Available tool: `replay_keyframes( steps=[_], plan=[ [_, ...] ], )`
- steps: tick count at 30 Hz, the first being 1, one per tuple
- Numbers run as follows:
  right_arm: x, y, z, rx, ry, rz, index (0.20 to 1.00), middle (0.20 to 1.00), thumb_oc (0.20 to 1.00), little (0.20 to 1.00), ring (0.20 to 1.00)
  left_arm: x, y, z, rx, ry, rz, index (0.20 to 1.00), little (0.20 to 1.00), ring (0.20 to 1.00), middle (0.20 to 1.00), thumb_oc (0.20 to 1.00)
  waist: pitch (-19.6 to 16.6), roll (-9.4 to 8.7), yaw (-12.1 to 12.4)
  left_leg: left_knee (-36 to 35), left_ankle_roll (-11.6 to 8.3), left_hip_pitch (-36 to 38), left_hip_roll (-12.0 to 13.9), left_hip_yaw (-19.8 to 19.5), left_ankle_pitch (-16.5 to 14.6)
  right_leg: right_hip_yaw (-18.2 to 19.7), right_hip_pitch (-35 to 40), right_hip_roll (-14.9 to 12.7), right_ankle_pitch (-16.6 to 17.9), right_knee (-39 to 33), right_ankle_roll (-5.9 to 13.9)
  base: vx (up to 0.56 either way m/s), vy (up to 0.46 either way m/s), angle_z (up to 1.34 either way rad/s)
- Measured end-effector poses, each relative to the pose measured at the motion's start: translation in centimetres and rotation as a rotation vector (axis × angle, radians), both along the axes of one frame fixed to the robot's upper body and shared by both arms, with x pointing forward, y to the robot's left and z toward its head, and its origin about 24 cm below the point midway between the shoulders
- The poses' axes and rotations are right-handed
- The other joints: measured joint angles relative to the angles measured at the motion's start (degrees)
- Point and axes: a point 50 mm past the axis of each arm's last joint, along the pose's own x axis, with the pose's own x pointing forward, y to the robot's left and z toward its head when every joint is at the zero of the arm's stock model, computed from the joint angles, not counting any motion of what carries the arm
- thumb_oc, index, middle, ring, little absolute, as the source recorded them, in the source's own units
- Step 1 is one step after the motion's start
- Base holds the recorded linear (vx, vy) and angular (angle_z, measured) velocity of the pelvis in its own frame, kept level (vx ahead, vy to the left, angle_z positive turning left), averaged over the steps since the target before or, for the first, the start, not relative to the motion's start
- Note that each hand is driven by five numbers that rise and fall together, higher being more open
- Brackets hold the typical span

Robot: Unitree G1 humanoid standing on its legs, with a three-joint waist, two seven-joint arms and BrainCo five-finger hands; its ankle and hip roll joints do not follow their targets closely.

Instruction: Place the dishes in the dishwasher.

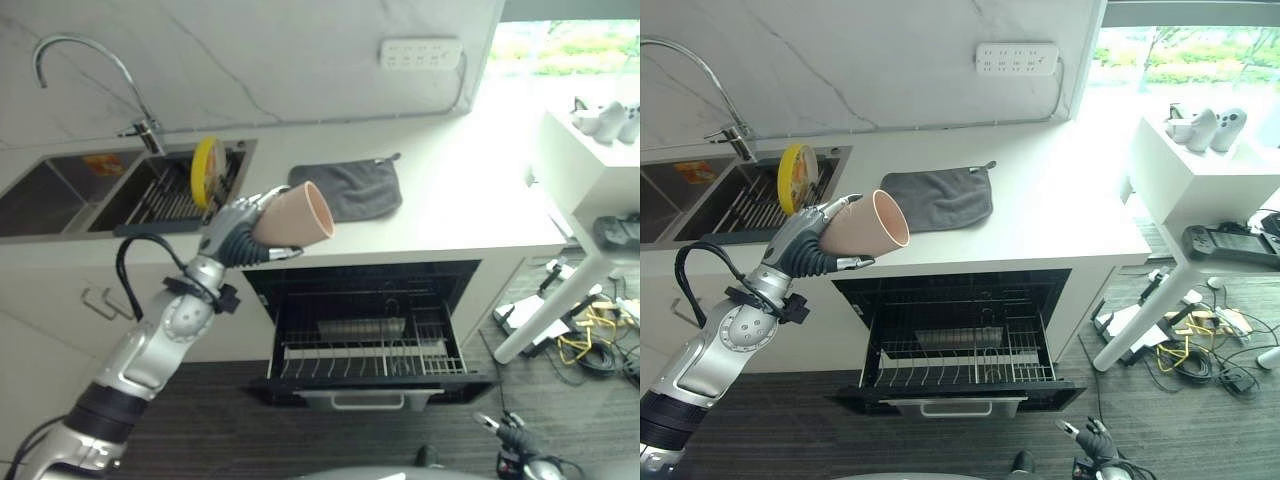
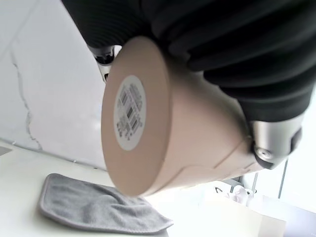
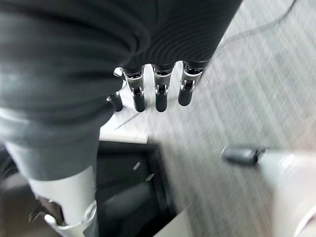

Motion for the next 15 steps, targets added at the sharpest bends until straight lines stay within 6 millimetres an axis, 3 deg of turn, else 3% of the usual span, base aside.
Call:
replay_keyframes(
  steps=[4, 6, 9, 15],
  plan=[
    [-2.6, 0.4, -1.0, 0.02, 0.071, -0.067, 1.0, 1.0, 1.0, 1.0, 1.0, 0.0, 0.0, 0.0, 0.0, 0.002, 0.001, 0.2, 0.2, 0.2, 0.2, 0.2, -0.08, -0.98, 0.19, -0.07, 0.06, 0.0, -1.11, -0.01, -0.21, 0.16, -0.01, -1.43, 0.01, -0.01, 0.9, 0.0, -0.002, 0.01],
    [-3.0, 0.2, -0.9, 0.019, 0.045, -0.136, 1.0, 1.0, 1.0, 1.0, 1.0, 0.0, 0.0, -0.1, 0.0, 0.002, 0.001, 0.2, 0.2, 0.2, 0.2, 0.2, -0.15, -1.07, 0.12, -0.36, 0.41, 0.03, -1.72, 0.0, -0.42, 0.26, -0.02, -2.07, 0.22, -0.01, 1.24, 0.0, 0.0, 0.0],
    [-2.8, -0.5, -0.5, 0.02, -0.032, -0.269, 1.0, 1.0, 1.0, 1.0, 1.0, 0.0, 0.0, -0.1, -0.009, 0.006, 0.001, 0.2, 0.2, 0.2, 0.2, 0.2, -0.28, -1.25, -0.19, -0.37, 0.72, 0.1, -2.2, 0.38, -0.58, 0.61, -0.14, -2.5, 0.41, -0.01, 1.47, -0.03, -0.001, -0.04],
    [-0.6, -2.7, 1.9, -0.027, -0.284, -0.466, 1.0, 1.0, 1.0, 1.0, 1.0, 0.4, 0.9, -1.4, -0.259, 0.1, 0.021, 0.2, 0.2, 0.2, 0.2, 0.2, -1.19, -2.28, -1.46, -0.3, 0.68, 0.76, -2.37, 1.71, -0.29, 2.09, -0.73, -2.02, 1.3, 0.0, 0.69, -0.03, -0.024, -0.13]
  ],
)
